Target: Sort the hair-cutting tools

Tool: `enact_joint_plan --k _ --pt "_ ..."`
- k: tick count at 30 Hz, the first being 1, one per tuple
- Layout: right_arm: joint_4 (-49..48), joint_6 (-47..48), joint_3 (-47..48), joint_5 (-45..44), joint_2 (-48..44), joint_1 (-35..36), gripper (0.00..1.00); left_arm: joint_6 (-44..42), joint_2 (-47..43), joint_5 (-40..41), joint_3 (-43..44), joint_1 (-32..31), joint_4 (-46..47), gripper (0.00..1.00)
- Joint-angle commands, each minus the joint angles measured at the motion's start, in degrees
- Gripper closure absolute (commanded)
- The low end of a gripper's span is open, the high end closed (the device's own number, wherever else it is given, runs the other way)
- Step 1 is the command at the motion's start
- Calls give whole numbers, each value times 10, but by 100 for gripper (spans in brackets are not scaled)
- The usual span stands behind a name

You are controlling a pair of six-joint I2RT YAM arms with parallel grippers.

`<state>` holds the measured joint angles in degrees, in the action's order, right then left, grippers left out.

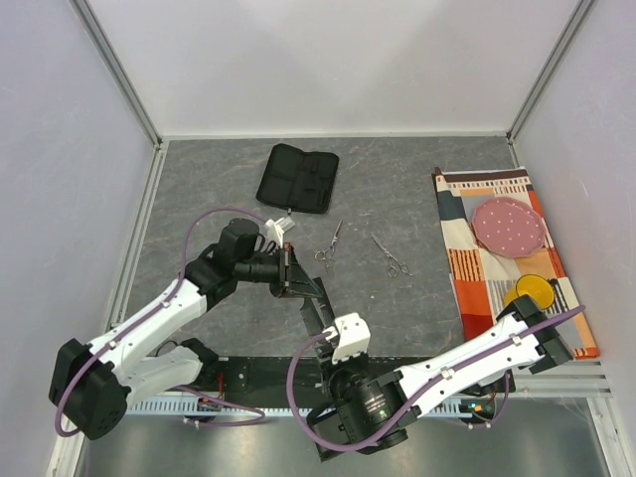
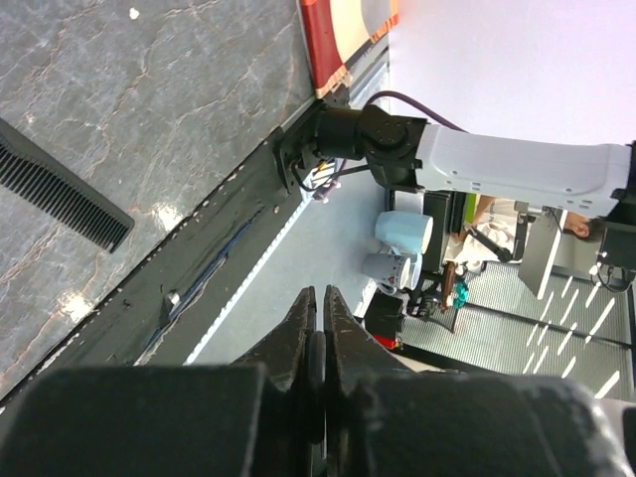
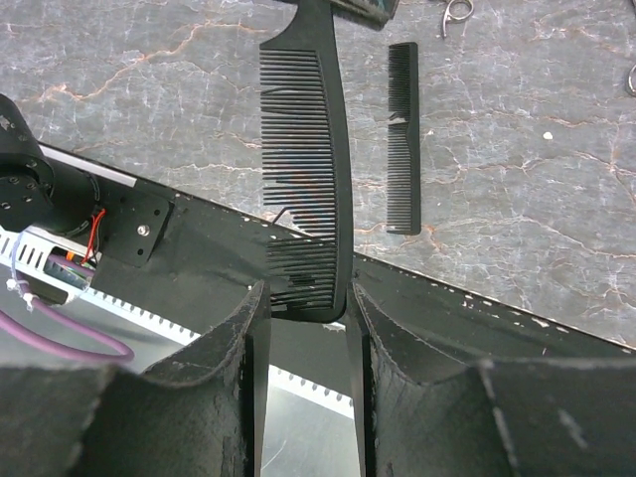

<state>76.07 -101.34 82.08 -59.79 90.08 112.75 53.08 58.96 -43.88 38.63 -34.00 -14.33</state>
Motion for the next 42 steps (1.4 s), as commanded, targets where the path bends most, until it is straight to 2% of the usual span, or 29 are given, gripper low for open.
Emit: enact_joint_plan --k 1,2,3,5,6,7,9,12,13,14,16,17,18,19,21,23,24,27,29,32,33,34,36,38,42 --pt "74 -21 -11 -2 -1 15 94 6 -25 34 18 10 36 98" --pt "74 -22 -14 -5 0 14 94 10 -31 41 18 9 38 98" --pt "74 -28 -17 -9 0 14 85 10 -42 47 18 10 39 98" --pt "75 -40 -29 -20 -6 13 65 5 -50 64 23 12 35 98" --pt "75 -43 -32 -26 -9 5 51 2 -57 71 24 19 36 98" --pt "75 -38 -37 -43 -19 -3 43 -1 -60 87 24 24 35 98" --pt "74 -23 -39 -62 -34 -38 34 -6 -67 104 12 49 45 98" --pt "37 63 -39 -99 -75 -103 28 6 -85 128 -10 94 92 98" --pt "-10 95 -39 -104 -99 -123 27 9 -89 136 -13 105 113 98" --pt "-43 185 -41 -113 -113 -142 27 13 -88 138 -16 113 129 98" --pt "-161 269 -64 -112 -155 -203 27 24 -87 152 -28 131 161 98" --pt "-207 351 -76 -94 -170 -225 27 29 -86 158 -30 137 189 98" --pt "-303 395 -106 -76 -184 -270 27 33 -85 164 -36 139 204 98" --pt "-355 430 -124 -59 -213 -293 27 44 -85 174 -40 139 226 98" --pt "-483 515 -168 34 -236 -368 27 53 -82 189 -49 140 278 98" --pt "-535 540 -181 97 -236 -414 27 63 -72 199 -54 142 340 98" --pt "-583 558 -191 160 -230 -456 27 68 -68 201 -59 145 359 98" --pt "-680 582 -225 277 -226 -523 28 83 -52 208 -65 152 433 98" --pt "-726 587 -246 323 -231 -555 29 92 -39 206 -65 163 467 98" --pt "-821 568 -303 429 -257 -630 30 119 -7 190 -65 182 533 98" --pt "-879 563 -341 455 -275 -670 30 129 1 187 -71 185 558 98" --pt "-909 552 -359 516 -283 -690 30 148 18 185 -75 189 601 98" --pt "-972 541 -399 560 -299 -738 31 160 33 185 -81 192 635 98" --pt "-996 527 -411 621 -301 -758 33 170 50 187 -85 193 670 98" --pt "-1132 486 -457 711 -287 -779 35 198 81 197 -102 194 744 98"
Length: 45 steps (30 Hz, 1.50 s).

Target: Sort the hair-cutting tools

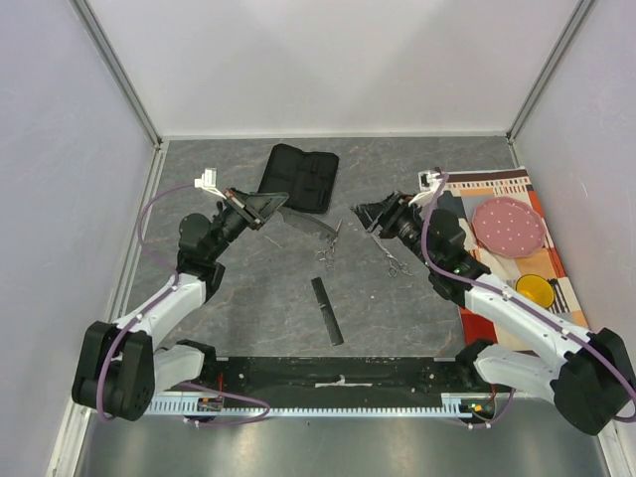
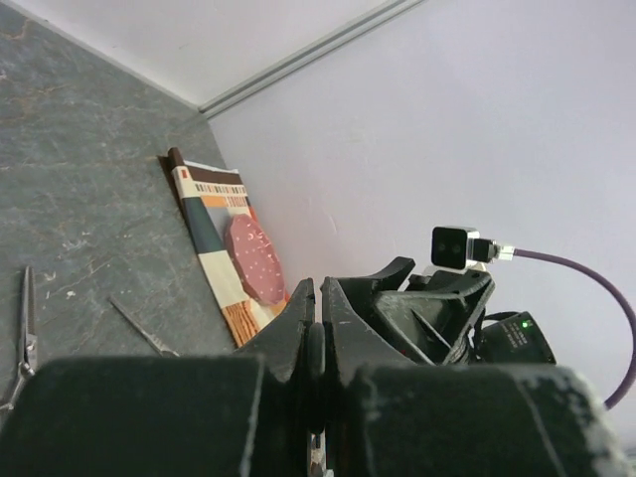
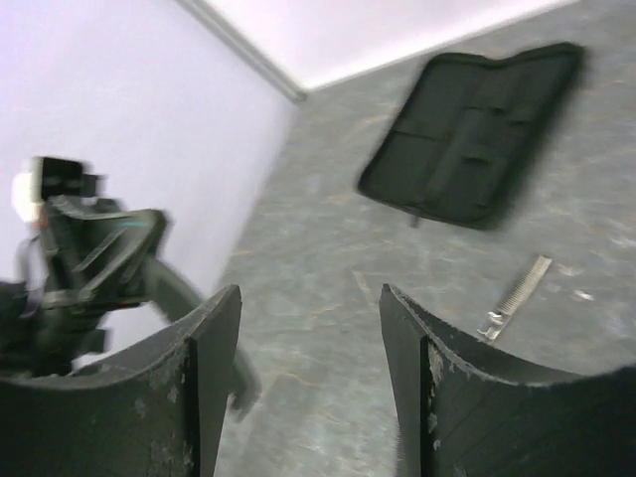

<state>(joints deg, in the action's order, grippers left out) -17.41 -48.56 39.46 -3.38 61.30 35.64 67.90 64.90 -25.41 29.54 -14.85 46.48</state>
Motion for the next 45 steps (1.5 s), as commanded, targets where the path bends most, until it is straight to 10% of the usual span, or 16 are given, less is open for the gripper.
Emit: enact_joint_plan --k 1,11,33,45 --pt "-222 -50 -37 158 6 -7 36 66 30 13 -13 2 152 98" --pt "-341 -97 -58 215 47 -7 51 89 54 26 -12 2 211 98" --pt "-410 -121 -52 210 94 15 46 132 86 53 -19 -1 304 98" --pt "-424 -121 -31 203 118 36 65 135 95 60 -18 -4 320 98"
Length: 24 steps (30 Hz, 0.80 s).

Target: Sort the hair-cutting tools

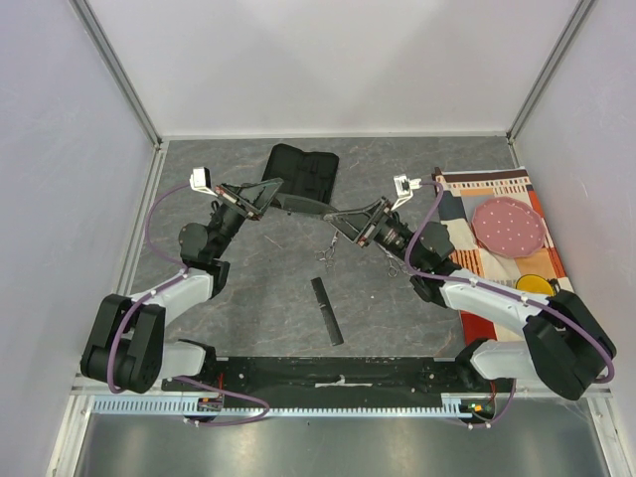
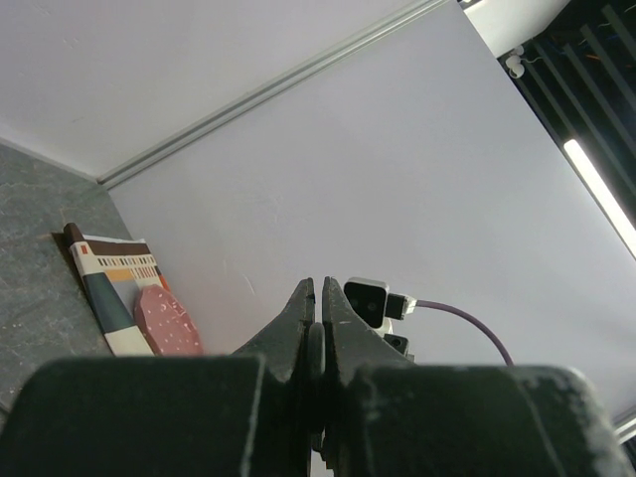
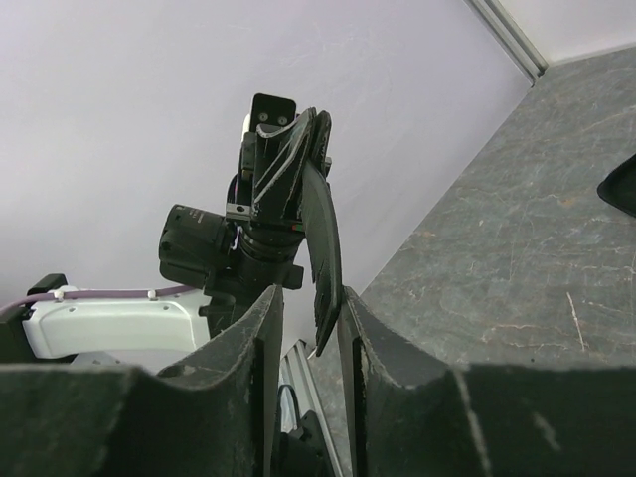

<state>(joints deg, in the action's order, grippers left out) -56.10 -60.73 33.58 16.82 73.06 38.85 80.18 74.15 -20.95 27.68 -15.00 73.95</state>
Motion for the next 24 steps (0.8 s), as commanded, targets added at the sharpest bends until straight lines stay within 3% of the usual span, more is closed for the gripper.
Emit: enact_joint_plan --k 1,9,11,12,18,21,23,24 --pt "-35 2 30 -1 2 3 68 13 4 16 0 -4 49 98" --pt "-30 15 46 -2 12 4 76 14 1 17 -15 -6 56 98" --pt "-29 16 47 -3 14 3 84 14 0 17 -17 -6 59 98" --pt "-28 17 49 -3 16 3 100 15 0 16 -18 -6 59 98" --pt "0 42 47 -15 0 4 100 19 -17 20 -27 -7 44 98" --pt "29 61 51 -20 -15 4 100 3 -36 14 -17 -6 -19 72" --pt "54 74 53 -27 -27 5 100 -16 -50 17 -13 -6 -58 44" --pt "85 83 56 -32 -40 4 100 -27 -67 20 -7 -6 -108 35"
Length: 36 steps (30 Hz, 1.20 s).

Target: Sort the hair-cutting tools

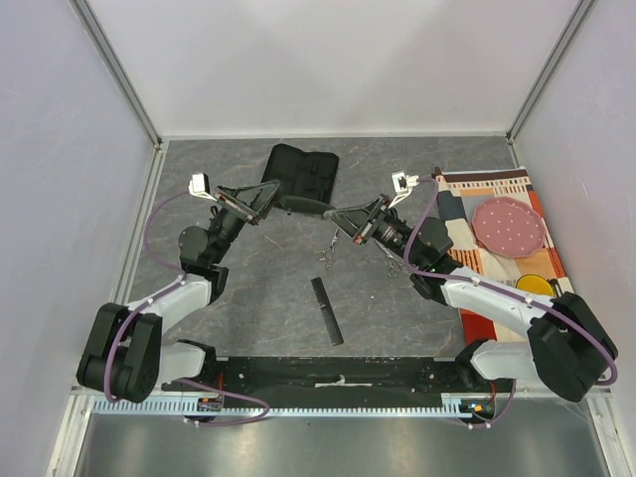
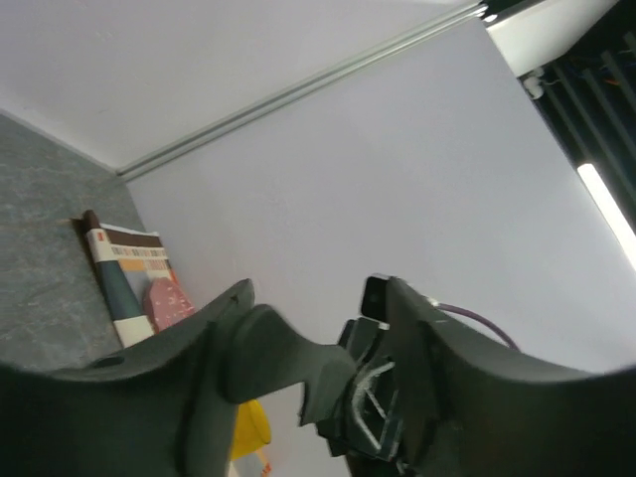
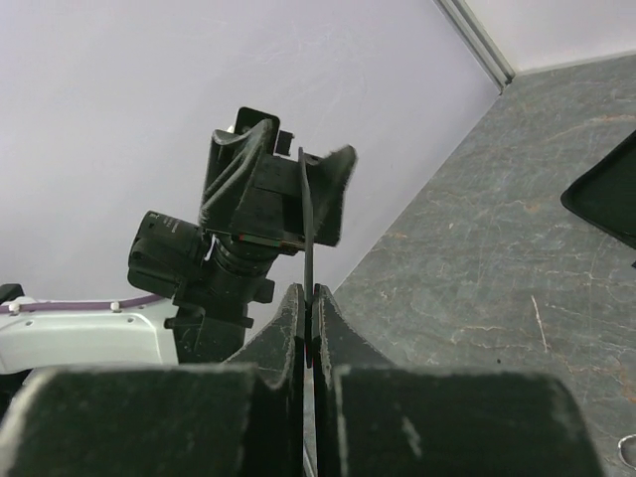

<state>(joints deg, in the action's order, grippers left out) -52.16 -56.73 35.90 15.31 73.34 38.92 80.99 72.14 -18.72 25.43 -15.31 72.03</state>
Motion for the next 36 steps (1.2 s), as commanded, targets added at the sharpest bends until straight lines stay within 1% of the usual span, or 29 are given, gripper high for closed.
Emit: enact_joint_plan --k 1,2,3,4,6,7,8,9,10,12,14,16,17,20,23,24,27,31,36 --pt "63 60 35 -26 -51 3 100 -63 -59 6 21 -3 -120 25" --pt "79 70 36 -33 -59 1 100 -80 -72 11 28 -3 -153 23" --pt "108 77 38 -38 -75 -1 100 -98 -82 19 44 -2 -240 21" --pt "128 95 41 -49 -83 -6 100 -131 -107 45 52 -2 -279 19" --pt "183 112 48 -63 -108 -16 100 -159 -125 79 73 -2 -359 17" --pt "205 122 51 -74 -117 -20 100 -181 -137 110 80 -2 -426 17" --pt "227 148 56 -96 -126 -22 100 -190 -140 127 89 -2 -463 17" --pt "270 162 64 -114 -143 -24 100 -199 -139 142 108 -2 -493 17" --pt "292 173 69 -129 -149 -24 100 -212 -135 168 118 -2 -553 17" --pt "344 206 81 -174 -165 -25 100 -218 -115 184 134 -2 -584 16" --pt "362 221 85 -204 -175 -25 100 -219 -80 201 138 -2 -589 16" --pt "377 225 87 -212 -178 -25 100 -225 -49 207 143 -3 -585 16" --pt "381 228 87 -216 -180 -25 100 -226 -16 208 146 -3 -570 16" --pt "385 233 80 -216 -184 -24 100 -231 28 213 138 -2 -509 15" --pt "382 236 73 -210 -188 -25 100 -240 83 212 138 -2 -476 15" --pt "381 238 71 -210 -190 -25 100 -239 107 210 137 -1 -451 15" --pt "376 240 63 -208 -192 -25 100 -233 139 221 136 2 -429 15" --pt "372 243 55 -207 -188 -25 100 -226 219 214 148 12 -399 15" --pt "367 247 47 -205 -181 -25 100 -204 287 212 170 21 -368 15"
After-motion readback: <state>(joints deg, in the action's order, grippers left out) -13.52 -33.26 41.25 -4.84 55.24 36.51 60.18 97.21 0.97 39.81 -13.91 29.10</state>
